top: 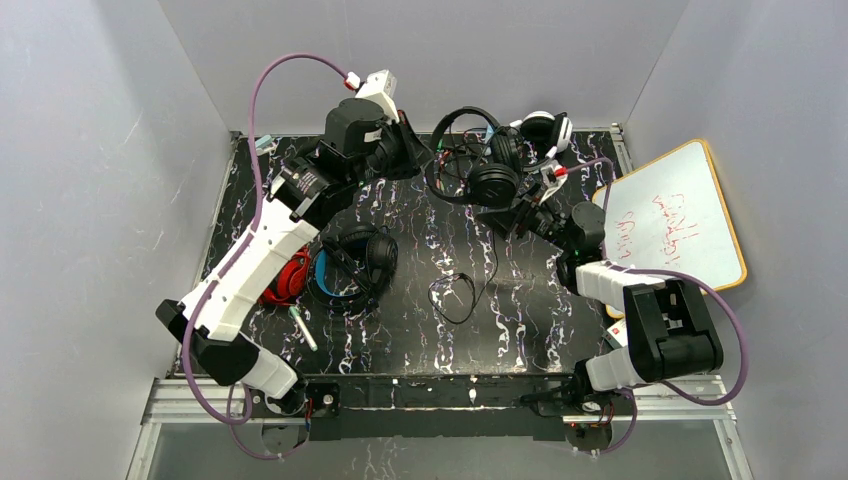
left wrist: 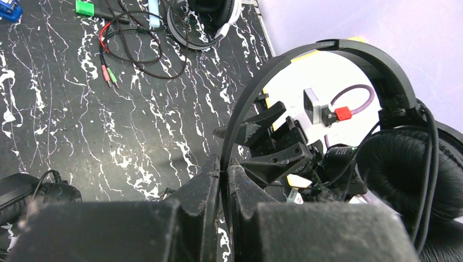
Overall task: Wrap the headphones
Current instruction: Wrap the headphones cable around the headphones.
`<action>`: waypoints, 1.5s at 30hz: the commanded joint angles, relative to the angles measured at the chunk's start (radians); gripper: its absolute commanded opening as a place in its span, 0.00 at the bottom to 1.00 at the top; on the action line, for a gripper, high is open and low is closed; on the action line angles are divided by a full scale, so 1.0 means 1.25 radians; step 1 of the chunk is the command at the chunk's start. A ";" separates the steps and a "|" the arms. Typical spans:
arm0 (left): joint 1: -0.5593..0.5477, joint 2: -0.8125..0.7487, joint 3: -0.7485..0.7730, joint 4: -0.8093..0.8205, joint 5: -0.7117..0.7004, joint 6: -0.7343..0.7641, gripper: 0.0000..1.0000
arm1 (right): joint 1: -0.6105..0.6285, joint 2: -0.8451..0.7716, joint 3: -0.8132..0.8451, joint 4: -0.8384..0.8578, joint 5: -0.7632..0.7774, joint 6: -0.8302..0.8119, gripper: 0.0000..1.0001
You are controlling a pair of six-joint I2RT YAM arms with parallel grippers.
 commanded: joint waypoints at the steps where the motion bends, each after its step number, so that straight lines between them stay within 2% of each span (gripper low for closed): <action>1: -0.003 0.008 0.051 -0.015 -0.030 -0.004 0.00 | 0.013 0.025 -0.029 0.107 -0.051 -0.009 0.77; 6: -0.003 0.021 0.069 -0.016 -0.040 -0.011 0.00 | 0.042 0.042 -0.083 0.121 -0.046 -0.035 0.80; 10: -0.003 0.030 0.079 -0.015 -0.040 -0.016 0.00 | 0.043 0.034 -0.129 0.097 0.011 -0.043 0.78; 19: -0.003 0.039 0.088 -0.016 -0.054 -0.013 0.00 | 0.040 -0.151 -0.153 -0.312 0.328 -0.117 0.74; 27: -0.002 0.047 0.096 -0.020 -0.067 -0.004 0.00 | 0.040 -0.359 -0.192 -0.518 0.426 -0.108 0.77; 32: -0.002 0.052 0.101 -0.021 -0.064 -0.001 0.00 | 0.040 -0.459 -0.213 -0.580 0.375 -0.120 0.73; 37: -0.002 0.051 0.099 -0.022 -0.064 -0.001 0.00 | 0.040 -0.538 -0.246 -0.554 0.222 -0.141 0.67; 41: -0.002 0.049 0.097 -0.021 -0.065 -0.001 0.00 | 0.039 -0.498 -0.252 -0.496 0.140 -0.139 0.66; 45: -0.001 0.048 0.093 -0.022 -0.065 -0.002 0.00 | 0.040 -0.411 -0.230 -0.443 0.119 -0.117 0.65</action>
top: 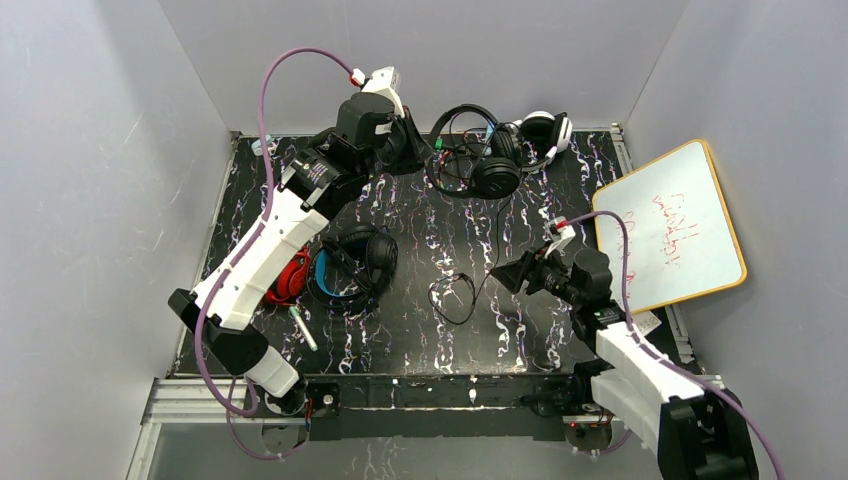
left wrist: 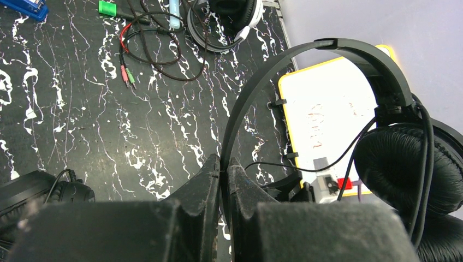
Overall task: Wrap the headphones
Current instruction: Wrap the headphones cable around the headphones.
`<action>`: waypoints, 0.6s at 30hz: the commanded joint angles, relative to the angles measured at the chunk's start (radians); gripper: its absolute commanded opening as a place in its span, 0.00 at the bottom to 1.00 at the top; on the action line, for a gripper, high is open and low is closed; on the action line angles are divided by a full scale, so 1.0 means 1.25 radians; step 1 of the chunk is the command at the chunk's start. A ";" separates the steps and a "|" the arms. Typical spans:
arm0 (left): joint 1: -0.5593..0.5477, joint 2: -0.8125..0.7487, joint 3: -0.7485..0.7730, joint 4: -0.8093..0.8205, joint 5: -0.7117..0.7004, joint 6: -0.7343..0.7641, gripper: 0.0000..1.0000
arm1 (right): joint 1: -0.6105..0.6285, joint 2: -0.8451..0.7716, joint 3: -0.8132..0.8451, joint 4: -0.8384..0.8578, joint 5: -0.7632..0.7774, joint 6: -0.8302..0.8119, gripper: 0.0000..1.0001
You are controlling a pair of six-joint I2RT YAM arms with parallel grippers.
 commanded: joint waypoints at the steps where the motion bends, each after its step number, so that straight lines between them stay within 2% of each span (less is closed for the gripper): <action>1: -0.002 -0.013 0.026 0.020 -0.014 -0.009 0.00 | 0.001 0.087 0.024 0.106 -0.071 0.012 0.65; 4: -0.001 -0.014 0.024 0.019 -0.016 -0.010 0.00 | 0.004 0.165 0.037 0.187 -0.096 0.026 0.60; 10: -0.002 -0.016 0.017 0.020 -0.027 -0.016 0.00 | 0.019 0.267 0.060 0.274 -0.114 0.049 0.41; 15: -0.001 -0.013 0.014 0.018 -0.033 -0.030 0.00 | 0.041 0.300 0.061 0.300 -0.095 0.056 0.40; 18: 0.000 -0.009 0.018 0.017 -0.035 -0.035 0.00 | 0.051 0.320 0.072 0.301 -0.080 0.058 0.32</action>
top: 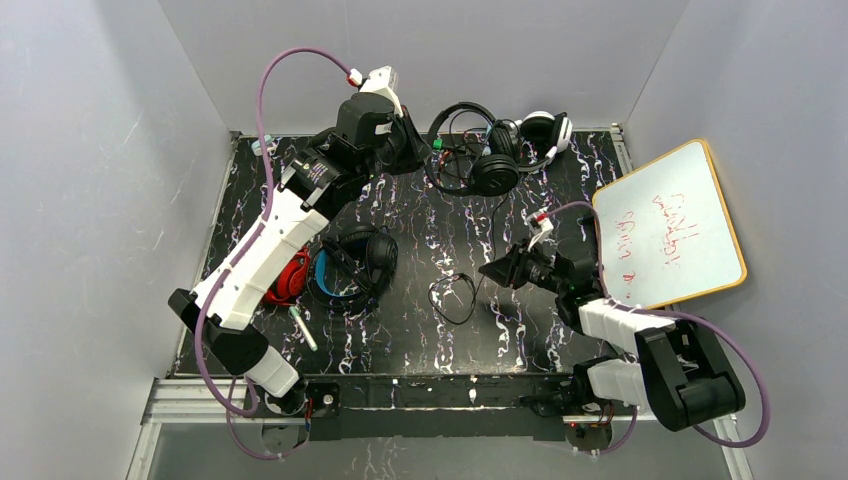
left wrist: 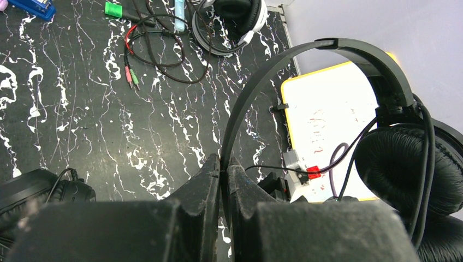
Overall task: Wrap the headphones
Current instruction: Wrap the headphones cable around the headphones.
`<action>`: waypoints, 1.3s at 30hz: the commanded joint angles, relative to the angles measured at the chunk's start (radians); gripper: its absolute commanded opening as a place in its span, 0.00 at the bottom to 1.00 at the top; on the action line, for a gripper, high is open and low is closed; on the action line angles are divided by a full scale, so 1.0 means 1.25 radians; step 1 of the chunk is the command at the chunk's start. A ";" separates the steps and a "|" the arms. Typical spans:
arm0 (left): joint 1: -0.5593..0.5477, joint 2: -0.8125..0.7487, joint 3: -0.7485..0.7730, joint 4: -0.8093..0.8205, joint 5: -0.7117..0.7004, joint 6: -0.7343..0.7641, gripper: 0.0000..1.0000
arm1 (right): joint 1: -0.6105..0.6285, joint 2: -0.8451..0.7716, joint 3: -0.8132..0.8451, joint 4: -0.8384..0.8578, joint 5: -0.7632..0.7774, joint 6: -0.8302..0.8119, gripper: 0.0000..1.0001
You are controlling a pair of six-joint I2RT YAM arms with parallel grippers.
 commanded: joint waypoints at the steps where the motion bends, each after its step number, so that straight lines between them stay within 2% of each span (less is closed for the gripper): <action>1: 0.001 -0.007 0.019 0.017 -0.018 -0.026 0.00 | 0.015 0.028 0.043 0.063 0.011 0.008 0.31; 3: 0.003 -0.005 0.020 0.016 -0.019 -0.029 0.00 | 0.019 0.044 0.047 0.069 0.012 0.010 0.21; 5: 0.006 0.001 0.027 0.009 -0.020 -0.037 0.00 | 0.025 0.053 0.051 0.070 0.009 0.011 0.02; 8: 0.020 0.029 0.066 -0.026 -0.023 -0.071 0.00 | 0.043 0.056 0.050 0.065 -0.008 0.000 0.01; 13: 0.087 0.105 0.121 -0.074 0.054 -0.153 0.00 | 0.091 0.031 0.031 0.017 -0.009 -0.033 0.01; 18: 0.139 0.137 0.122 -0.029 0.122 -0.207 0.00 | 0.118 0.009 0.008 -0.041 0.002 -0.036 0.01; 25: 0.175 0.158 0.129 0.005 0.185 -0.272 0.00 | 0.156 0.048 0.019 -0.085 0.002 -0.037 0.01; 32: 0.179 0.155 0.064 -0.008 0.030 -0.316 0.00 | 0.262 0.070 0.106 -0.175 0.009 -0.056 0.01; 39: 0.182 0.144 -0.023 0.001 -0.208 -0.270 0.00 | 0.335 0.015 0.255 -0.381 0.038 -0.089 0.01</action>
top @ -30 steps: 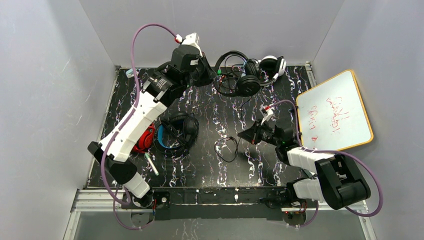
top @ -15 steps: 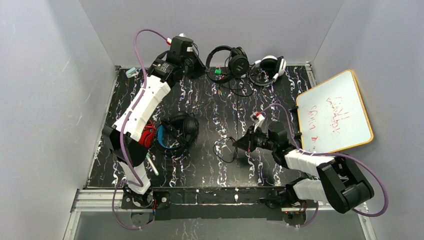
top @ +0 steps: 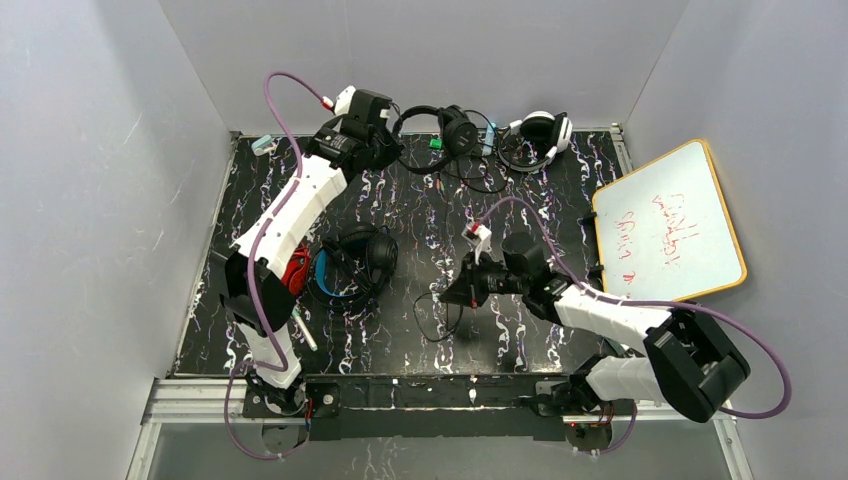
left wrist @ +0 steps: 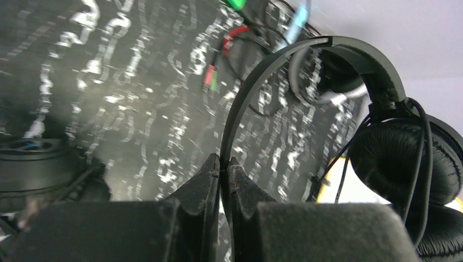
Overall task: Wrap the headphones
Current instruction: Wrap the headphones cable around the headphones.
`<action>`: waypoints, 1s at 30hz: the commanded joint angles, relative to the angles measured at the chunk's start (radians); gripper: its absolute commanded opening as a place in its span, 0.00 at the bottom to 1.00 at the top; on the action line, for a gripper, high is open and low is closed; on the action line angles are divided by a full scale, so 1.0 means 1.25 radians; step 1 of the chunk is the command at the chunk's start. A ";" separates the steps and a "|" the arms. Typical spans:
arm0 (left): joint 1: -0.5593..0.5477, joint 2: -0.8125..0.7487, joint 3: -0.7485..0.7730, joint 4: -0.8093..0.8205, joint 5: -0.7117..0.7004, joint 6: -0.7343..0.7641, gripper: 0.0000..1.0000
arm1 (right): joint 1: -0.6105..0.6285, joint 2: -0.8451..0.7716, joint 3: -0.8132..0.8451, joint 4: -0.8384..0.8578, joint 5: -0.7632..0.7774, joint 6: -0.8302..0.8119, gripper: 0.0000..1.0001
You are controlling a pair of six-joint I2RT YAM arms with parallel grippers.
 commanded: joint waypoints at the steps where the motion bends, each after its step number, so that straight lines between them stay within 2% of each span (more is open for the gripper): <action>1: 0.008 -0.037 -0.037 0.038 -0.209 0.008 0.00 | 0.036 -0.030 0.131 -0.169 0.016 -0.048 0.01; 6: 0.008 -0.011 -0.086 0.051 -0.317 0.064 0.00 | 0.052 -0.026 0.259 -0.297 0.014 -0.081 0.01; 15: 0.005 -0.003 -0.184 0.084 -0.429 0.193 0.00 | 0.053 -0.004 0.518 -0.497 0.069 -0.154 0.01; 20: -0.003 -0.027 -0.254 0.146 -0.424 0.303 0.00 | 0.052 0.036 0.646 -0.594 0.138 -0.216 0.01; 25: -0.012 -0.086 -0.357 0.249 -0.354 0.438 0.00 | 0.024 0.083 0.739 -0.659 0.205 -0.236 0.01; 30: -0.031 -0.166 -0.444 0.322 -0.322 0.578 0.00 | -0.043 0.129 0.799 -0.712 0.195 -0.230 0.01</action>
